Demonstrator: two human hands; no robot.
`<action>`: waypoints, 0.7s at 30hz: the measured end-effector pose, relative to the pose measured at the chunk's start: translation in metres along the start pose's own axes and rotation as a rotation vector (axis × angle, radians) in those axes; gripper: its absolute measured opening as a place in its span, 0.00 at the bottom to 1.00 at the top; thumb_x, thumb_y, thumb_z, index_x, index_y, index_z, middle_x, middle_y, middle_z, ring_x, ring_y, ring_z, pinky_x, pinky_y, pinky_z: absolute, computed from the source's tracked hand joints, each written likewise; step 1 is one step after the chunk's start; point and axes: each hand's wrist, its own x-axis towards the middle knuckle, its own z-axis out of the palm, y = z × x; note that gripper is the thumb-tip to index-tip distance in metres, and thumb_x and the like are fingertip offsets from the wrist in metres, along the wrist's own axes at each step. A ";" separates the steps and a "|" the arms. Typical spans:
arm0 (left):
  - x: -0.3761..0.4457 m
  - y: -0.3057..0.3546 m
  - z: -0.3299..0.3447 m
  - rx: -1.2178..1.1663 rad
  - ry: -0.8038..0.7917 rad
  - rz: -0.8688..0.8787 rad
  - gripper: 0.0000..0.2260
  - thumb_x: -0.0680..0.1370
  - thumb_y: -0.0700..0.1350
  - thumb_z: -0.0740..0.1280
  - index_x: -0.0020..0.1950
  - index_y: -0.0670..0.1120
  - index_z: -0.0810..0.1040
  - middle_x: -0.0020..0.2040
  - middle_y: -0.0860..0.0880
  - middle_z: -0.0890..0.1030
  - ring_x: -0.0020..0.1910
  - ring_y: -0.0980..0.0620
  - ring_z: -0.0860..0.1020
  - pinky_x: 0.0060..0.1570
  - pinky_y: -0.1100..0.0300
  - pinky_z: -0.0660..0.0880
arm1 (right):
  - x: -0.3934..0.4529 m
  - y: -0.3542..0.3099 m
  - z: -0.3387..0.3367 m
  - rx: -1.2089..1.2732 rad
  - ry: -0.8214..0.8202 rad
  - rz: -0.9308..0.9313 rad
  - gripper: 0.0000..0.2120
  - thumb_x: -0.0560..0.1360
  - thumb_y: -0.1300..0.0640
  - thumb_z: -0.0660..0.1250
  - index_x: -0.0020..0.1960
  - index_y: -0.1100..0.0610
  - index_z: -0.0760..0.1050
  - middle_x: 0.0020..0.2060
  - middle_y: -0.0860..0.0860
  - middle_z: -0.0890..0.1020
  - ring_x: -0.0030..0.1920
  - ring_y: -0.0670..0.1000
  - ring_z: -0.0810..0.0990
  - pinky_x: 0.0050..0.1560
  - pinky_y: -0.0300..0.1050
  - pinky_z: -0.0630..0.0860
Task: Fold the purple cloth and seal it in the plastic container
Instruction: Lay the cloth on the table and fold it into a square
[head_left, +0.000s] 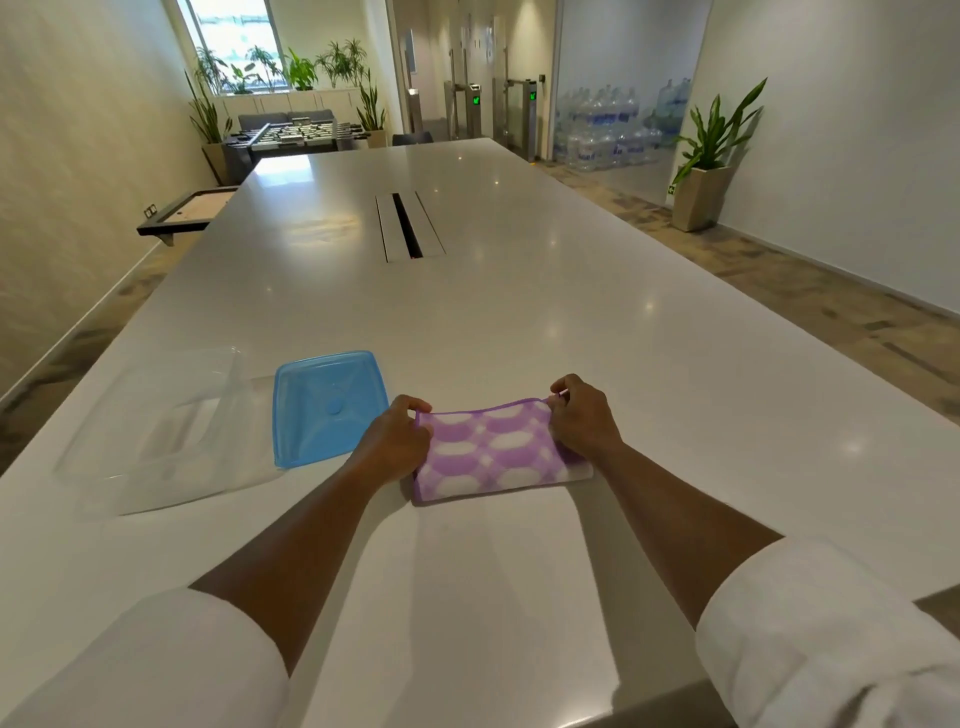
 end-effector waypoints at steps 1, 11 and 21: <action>0.000 0.000 0.001 0.046 0.016 0.011 0.10 0.80 0.46 0.62 0.62 0.52 0.71 0.54 0.46 0.78 0.51 0.48 0.77 0.42 0.60 0.74 | 0.001 0.001 0.002 -0.005 0.008 -0.002 0.10 0.78 0.58 0.61 0.57 0.59 0.76 0.55 0.59 0.81 0.55 0.59 0.79 0.56 0.49 0.74; 0.001 -0.005 0.006 0.339 0.177 0.196 0.12 0.77 0.50 0.65 0.60 0.52 0.73 0.53 0.50 0.78 0.49 0.48 0.79 0.47 0.55 0.76 | 0.007 0.004 0.015 -0.108 0.119 -0.054 0.09 0.78 0.54 0.62 0.55 0.53 0.78 0.54 0.54 0.81 0.53 0.57 0.79 0.51 0.48 0.74; 0.009 0.021 0.019 0.405 0.181 0.621 0.16 0.77 0.57 0.63 0.63 0.54 0.75 0.60 0.52 0.77 0.60 0.51 0.74 0.56 0.53 0.73 | 0.013 0.006 0.020 -0.138 0.102 0.000 0.11 0.79 0.52 0.58 0.57 0.53 0.76 0.57 0.56 0.76 0.54 0.59 0.79 0.51 0.47 0.71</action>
